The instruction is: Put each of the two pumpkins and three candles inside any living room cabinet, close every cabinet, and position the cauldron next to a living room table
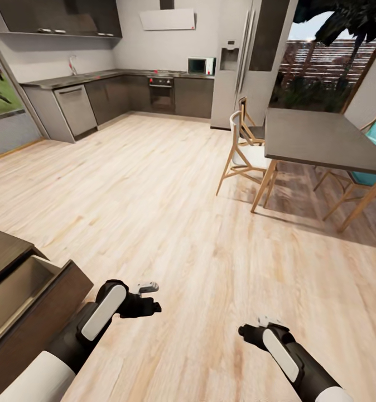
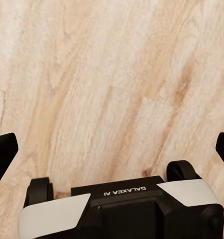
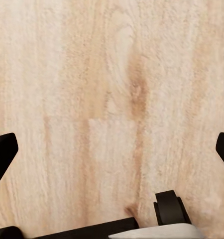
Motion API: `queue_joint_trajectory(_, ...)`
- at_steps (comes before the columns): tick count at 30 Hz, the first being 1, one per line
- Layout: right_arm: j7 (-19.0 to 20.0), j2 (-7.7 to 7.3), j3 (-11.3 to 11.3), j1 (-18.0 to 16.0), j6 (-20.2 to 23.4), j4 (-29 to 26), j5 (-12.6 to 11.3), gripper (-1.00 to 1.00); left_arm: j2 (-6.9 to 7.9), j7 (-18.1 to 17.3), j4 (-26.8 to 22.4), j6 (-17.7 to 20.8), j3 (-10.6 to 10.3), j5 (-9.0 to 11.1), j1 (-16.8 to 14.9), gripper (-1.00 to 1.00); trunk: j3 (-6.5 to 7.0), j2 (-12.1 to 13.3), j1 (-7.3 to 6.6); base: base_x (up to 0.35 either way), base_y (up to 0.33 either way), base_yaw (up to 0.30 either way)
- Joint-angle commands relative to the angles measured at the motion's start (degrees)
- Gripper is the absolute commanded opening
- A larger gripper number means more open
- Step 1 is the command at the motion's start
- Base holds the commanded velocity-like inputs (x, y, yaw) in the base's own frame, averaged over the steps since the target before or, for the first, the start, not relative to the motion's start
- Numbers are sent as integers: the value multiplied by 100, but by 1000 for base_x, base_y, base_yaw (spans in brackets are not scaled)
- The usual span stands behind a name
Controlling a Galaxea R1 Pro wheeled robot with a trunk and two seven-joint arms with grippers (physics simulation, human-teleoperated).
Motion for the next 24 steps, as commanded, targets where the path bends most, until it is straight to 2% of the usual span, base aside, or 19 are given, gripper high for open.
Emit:
queue_joint_trajectory(1,-57,-27,36,-9,1,16,-64,100,-5,60,-6,3,-14,59,-4,100,-13,-3,0,0,0,-179)
queue_joint_trajectory(9,259,-138,-40,-17,-19,109,-64,100,-54,58,0,3,-51,56,-4,100,-68,-3,0,0,0,-207)
queue_joint_trajectory(24,312,-159,-117,-17,-41,113,-59,100,-60,58,-8,3,-54,60,-4,100,-162,-3,0,0,-1,-224)
